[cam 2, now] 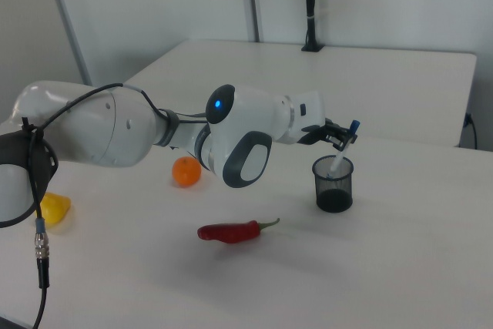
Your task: Place marker
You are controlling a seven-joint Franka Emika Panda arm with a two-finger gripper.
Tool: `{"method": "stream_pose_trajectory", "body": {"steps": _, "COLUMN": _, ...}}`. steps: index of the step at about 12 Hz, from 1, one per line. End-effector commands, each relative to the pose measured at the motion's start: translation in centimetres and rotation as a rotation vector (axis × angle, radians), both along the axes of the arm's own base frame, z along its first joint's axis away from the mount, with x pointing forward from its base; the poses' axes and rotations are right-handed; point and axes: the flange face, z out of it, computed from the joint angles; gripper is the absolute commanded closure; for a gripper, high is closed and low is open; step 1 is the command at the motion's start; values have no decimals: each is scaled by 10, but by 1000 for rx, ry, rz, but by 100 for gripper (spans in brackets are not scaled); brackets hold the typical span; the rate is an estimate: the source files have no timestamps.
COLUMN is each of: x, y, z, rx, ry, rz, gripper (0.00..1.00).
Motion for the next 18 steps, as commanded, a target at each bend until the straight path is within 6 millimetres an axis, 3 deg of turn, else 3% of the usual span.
{"method": "stream_pose_trajectory", "body": {"steps": 1, "x": 3, "y": 11, "z": -3, "rx": 4, "ry": -17, "rz": 15, "gripper": 76}}
{"method": "stream_pose_trajectory", "body": {"steps": 4, "x": 3, "y": 13, "z": -4, "rx": 12, "ry": -17, "rz": 15, "gripper": 59}}
{"method": "stream_pose_trajectory", "body": {"steps": 10, "x": 6, "y": 23, "z": -1, "rx": 26, "ry": -26, "rz": 23, "gripper": 3}}
{"method": "stream_pose_trajectory", "body": {"steps": 13, "x": 2, "y": 23, "z": 14, "rx": 27, "ry": -35, "rz": 25, "gripper": 0}}
{"method": "stream_pose_trajectory", "body": {"steps": 16, "x": -9, "y": 25, "z": 53, "rx": 98, "ry": 72, "rz": 31, "gripper": 0}}
{"method": "stream_pose_trajectory", "body": {"steps": 18, "x": -23, "y": 27, "z": 95, "rx": 163, "ry": 154, "rz": 38, "gripper": 0}}
